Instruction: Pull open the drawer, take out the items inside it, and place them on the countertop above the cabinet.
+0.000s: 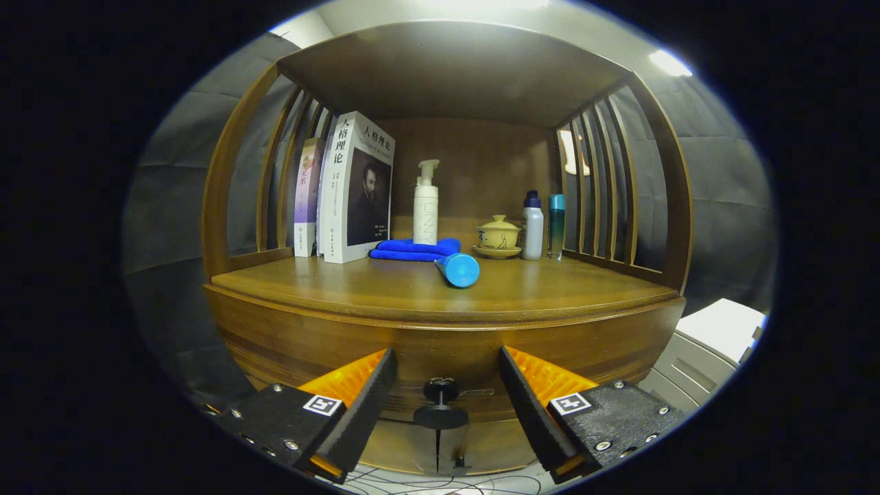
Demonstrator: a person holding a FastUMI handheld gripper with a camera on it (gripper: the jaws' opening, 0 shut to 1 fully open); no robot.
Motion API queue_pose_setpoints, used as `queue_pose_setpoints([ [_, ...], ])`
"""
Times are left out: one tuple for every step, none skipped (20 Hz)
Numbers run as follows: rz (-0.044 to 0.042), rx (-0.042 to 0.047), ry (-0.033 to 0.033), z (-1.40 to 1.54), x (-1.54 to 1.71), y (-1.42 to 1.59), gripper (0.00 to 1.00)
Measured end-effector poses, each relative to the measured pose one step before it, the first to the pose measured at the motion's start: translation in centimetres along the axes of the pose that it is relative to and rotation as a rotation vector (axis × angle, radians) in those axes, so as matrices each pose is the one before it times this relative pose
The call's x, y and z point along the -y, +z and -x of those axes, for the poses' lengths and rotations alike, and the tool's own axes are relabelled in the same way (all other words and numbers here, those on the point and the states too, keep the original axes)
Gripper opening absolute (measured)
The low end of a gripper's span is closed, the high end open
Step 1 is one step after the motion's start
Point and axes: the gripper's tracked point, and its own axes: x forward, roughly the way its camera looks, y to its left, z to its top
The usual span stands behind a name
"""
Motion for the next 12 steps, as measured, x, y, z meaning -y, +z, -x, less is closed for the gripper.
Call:
queue_pose_setpoints([
  [-0.00031,-0.01524,-0.00119,0.364,0.540,-0.193,0.94],
  [-0.01194,-0.00650,-0.00989,1.413,0.940,0.514,0.95],
  [-0.02475,0.00736,-0.00599,1.047,0.744,0.712,0.95],
  [-0.02021,0.01327,-0.00753,0.864,0.801,1.084,0.95],
  [-0.01742,0.00454,-0.01758,0.756,1.071,1.314,0.95],
  [-0.01610,0.01466,-0.01193,0.737,0.980,1.728,0.95],
  [-0.01352,0.01859,-0.00969,0.555,0.812,1.948,0.95],
  [-0.01446,0.01395,-0.01437,0.440,0.974,1.893,0.95],
  [-0.01459,0.01359,-0.01111,0.436,0.824,1.949,0.95],
  [-0.00928,0.00465,-0.00423,0.283,0.657,1.756,0.95],
  [0.00340,0.00399,-0.00410,0.254,0.568,1.620,0.95],
  [0.01171,-0.00187,-0.00987,0.165,0.791,1.122,0.94],
])
